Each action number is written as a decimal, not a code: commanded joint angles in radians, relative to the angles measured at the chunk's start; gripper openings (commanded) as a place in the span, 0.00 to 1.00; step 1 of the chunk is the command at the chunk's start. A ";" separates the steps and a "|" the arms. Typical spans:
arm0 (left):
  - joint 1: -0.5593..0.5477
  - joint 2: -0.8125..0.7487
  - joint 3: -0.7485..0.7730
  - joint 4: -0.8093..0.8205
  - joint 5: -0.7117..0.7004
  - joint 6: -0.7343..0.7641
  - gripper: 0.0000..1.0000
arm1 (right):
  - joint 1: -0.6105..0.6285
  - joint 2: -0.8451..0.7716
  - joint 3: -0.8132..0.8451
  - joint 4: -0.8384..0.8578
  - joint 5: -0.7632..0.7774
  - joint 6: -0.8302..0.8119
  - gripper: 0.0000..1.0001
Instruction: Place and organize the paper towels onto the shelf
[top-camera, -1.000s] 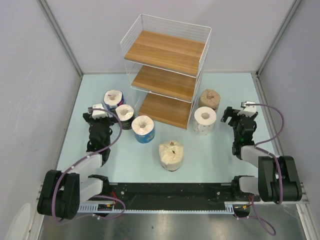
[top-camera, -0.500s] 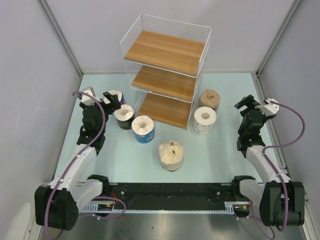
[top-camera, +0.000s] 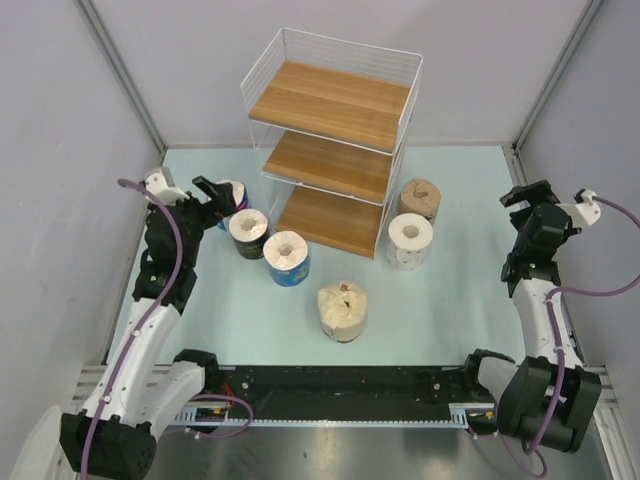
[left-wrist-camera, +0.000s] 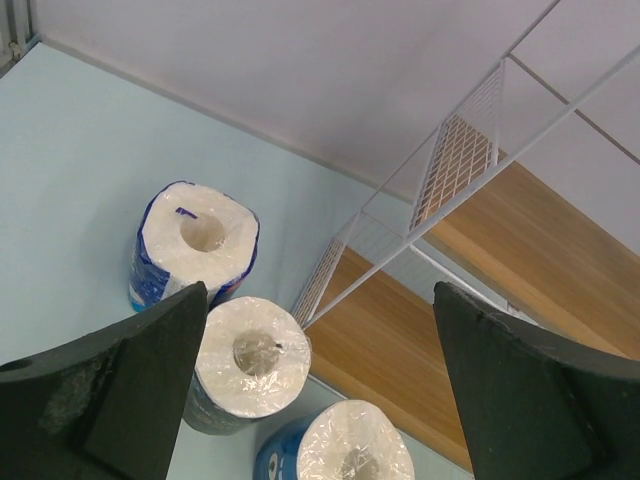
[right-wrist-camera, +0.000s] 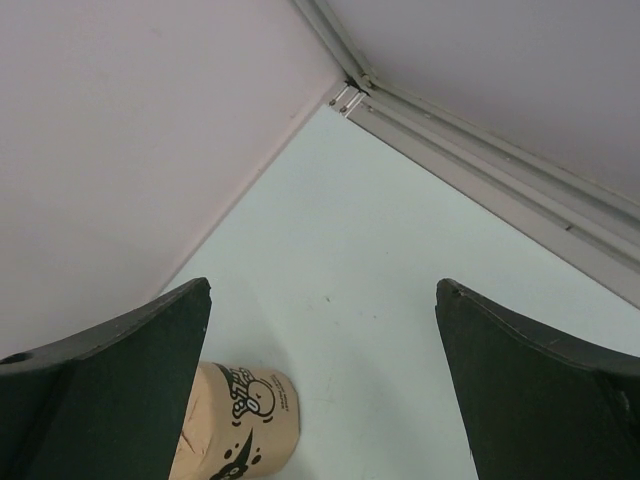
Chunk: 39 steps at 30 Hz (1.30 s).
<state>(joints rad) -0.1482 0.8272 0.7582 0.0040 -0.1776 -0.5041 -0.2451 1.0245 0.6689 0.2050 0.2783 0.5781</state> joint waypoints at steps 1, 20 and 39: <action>0.001 0.030 0.089 -0.133 0.012 0.016 1.00 | -0.072 0.052 0.035 -0.027 -0.184 0.138 1.00; 0.001 0.251 0.067 -0.211 0.029 -0.025 1.00 | 0.222 0.065 0.063 -0.312 0.067 0.085 1.00; 0.002 0.469 0.062 -0.130 -0.029 -0.113 0.86 | 0.271 0.009 0.054 -0.391 0.071 0.055 1.00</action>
<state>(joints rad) -0.1482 1.2686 0.8097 -0.1837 -0.1837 -0.5770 0.0223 1.0573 0.6888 -0.1890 0.3428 0.6563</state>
